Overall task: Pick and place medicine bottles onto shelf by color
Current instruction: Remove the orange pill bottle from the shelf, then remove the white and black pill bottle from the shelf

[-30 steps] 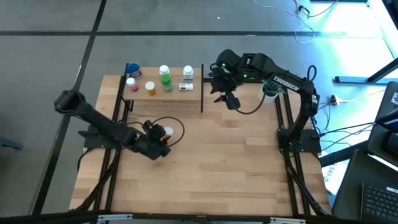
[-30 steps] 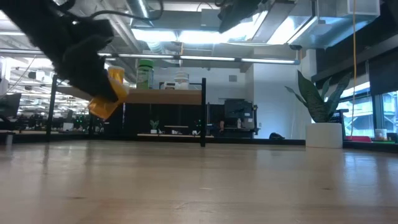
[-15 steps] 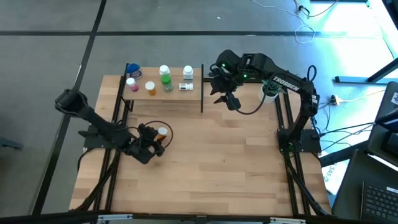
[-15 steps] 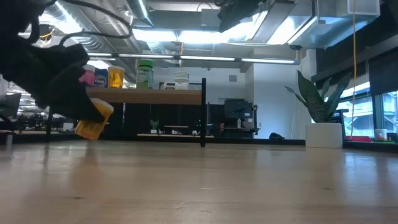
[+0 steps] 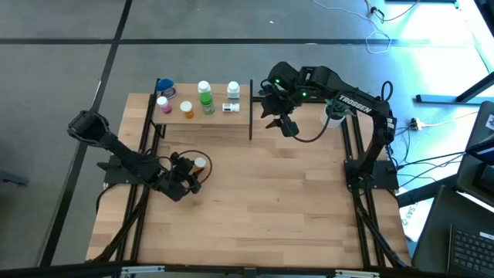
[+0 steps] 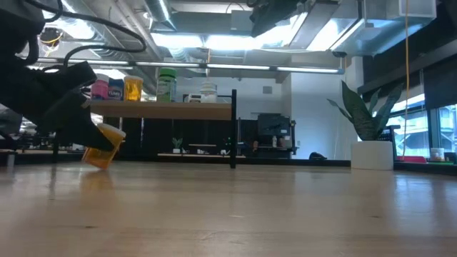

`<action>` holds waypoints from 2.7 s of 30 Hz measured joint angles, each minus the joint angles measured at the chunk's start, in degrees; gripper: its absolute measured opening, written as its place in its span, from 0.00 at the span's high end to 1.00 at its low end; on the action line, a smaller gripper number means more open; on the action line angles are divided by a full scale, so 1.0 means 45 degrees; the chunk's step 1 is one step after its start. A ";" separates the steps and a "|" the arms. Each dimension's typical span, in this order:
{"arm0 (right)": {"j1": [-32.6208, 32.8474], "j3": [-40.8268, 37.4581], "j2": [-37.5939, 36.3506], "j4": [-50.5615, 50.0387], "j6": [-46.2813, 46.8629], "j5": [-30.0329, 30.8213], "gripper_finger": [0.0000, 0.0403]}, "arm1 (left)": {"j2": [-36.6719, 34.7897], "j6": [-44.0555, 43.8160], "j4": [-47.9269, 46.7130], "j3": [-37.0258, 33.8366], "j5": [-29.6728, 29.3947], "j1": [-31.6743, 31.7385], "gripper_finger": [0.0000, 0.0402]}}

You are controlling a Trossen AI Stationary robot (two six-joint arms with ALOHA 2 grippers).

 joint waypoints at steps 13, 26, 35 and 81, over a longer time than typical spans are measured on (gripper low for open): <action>0.0000 0.0000 0.0000 0.0005 0.0044 0.0000 0.52 | -0.0010 0.0022 0.0217 -0.0307 -0.0129 -0.0236 0.59; 0.0000 0.0000 0.0000 0.0015 0.0049 0.0005 0.52 | -0.0010 0.0019 0.0158 -0.0312 -0.0262 -0.0236 0.59; 0.0000 0.0000 0.0000 0.0015 0.0053 0.0005 0.52 | -0.0005 0.0013 0.0028 -0.0317 -0.0362 -0.0231 0.59; 0.0000 0.0000 0.0000 0.0211 0.0062 0.0006 0.52 | -0.2946 0.1659 -0.1561 -0.0326 -0.0601 -0.0819 0.36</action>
